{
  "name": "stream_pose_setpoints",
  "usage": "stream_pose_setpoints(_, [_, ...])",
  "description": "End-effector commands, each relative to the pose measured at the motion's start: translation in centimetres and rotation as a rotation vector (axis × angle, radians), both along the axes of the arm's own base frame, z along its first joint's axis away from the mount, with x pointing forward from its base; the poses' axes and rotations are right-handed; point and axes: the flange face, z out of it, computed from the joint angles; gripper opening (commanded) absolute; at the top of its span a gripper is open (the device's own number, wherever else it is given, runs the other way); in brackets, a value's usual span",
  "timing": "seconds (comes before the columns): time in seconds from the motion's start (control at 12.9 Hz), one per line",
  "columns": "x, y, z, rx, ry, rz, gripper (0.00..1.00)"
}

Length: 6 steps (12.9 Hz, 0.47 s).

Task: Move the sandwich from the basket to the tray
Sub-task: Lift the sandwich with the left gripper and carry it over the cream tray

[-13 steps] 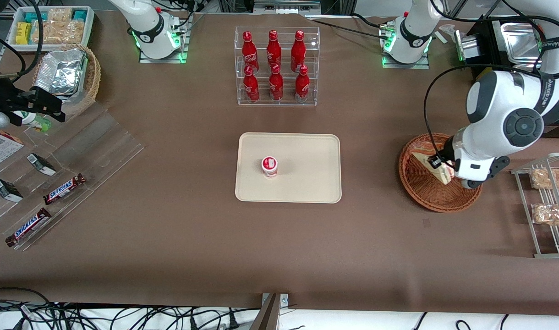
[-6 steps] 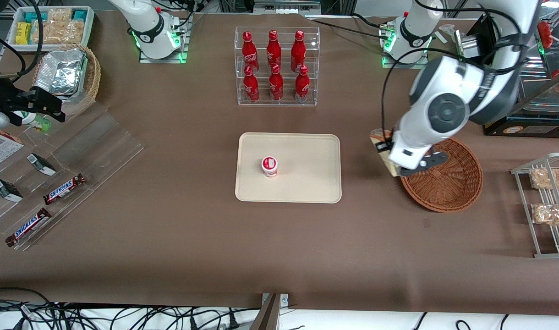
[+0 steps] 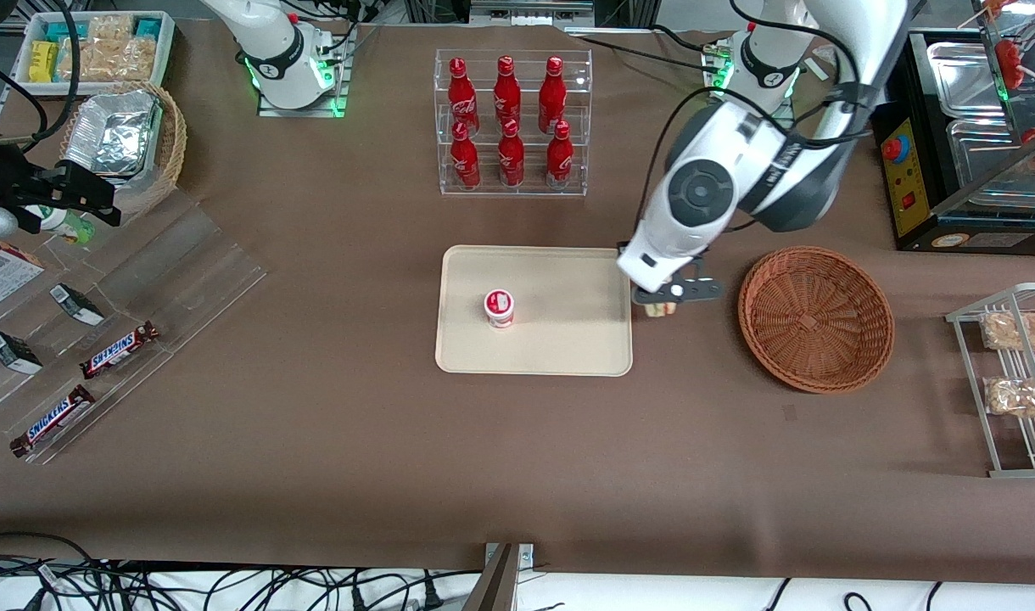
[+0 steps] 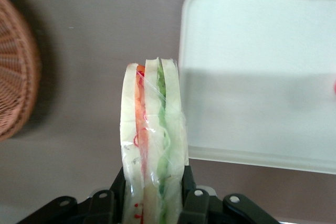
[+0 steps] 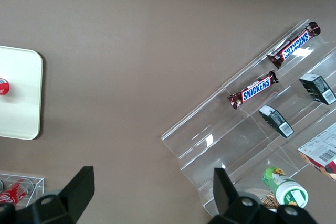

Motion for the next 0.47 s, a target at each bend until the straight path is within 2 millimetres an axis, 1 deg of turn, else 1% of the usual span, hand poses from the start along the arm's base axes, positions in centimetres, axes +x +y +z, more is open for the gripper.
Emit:
stream_pose_setpoints(0.0, [-0.8,-3.9,-1.2,-0.019,-0.034,-0.044,0.44])
stream_pose_setpoints(0.08, [-1.5,-5.3,-1.9,-0.025,-0.038,-0.058,0.44])
stream_pose_setpoints(0.16, [-2.3,-6.7,-3.1,-0.014,-0.037,-0.057,0.44])
stream_pose_setpoints(0.31, [-2.6,-8.0,-5.2,-0.021,-0.053,-0.058,0.44])
stream_pose_setpoints(0.39, [-2.6,-8.1,-5.6,-0.019,-0.054,-0.063,0.44])
